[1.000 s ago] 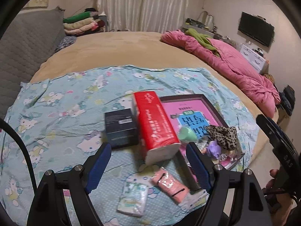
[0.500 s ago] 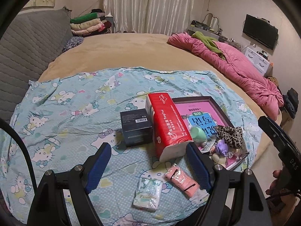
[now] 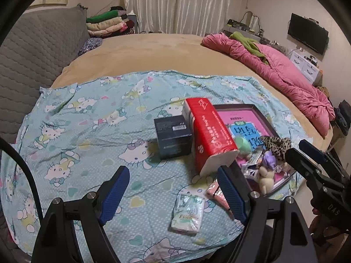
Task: Organize soft objects
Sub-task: 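Withdraw both grippers toward the Flower tissue packet and pink bagged item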
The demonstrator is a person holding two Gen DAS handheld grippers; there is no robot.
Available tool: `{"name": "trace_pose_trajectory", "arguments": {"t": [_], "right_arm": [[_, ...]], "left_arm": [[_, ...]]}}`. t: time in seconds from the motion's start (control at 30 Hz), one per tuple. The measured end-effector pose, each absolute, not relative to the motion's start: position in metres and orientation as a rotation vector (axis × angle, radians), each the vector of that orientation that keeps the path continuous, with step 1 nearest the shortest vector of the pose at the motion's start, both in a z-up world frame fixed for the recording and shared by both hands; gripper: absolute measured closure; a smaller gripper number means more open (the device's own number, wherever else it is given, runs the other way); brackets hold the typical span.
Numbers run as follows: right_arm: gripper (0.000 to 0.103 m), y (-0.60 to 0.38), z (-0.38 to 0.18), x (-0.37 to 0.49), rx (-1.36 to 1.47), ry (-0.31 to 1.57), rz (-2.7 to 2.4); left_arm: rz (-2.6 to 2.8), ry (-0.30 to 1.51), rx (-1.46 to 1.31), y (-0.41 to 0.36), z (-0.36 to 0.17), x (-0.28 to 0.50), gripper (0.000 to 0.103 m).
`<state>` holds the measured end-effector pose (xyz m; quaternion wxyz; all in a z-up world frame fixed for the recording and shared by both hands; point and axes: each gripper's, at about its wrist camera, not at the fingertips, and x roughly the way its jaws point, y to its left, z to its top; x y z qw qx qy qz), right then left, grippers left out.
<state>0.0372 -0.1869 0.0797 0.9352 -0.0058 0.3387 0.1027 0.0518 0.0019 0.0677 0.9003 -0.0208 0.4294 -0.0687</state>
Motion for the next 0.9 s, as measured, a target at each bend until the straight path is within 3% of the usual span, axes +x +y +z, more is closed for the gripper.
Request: {"name": "trace_pose_trajectory", "arguments": {"t": [0.9], "right_arm": [[0.024, -0.165, 0.002, 0.048, -0.304, 0.986, 0.223]], "left_arm": [[-0.243, 1.204, 0.047, -0.023, -0.046, 0.058, 0.016]]}}
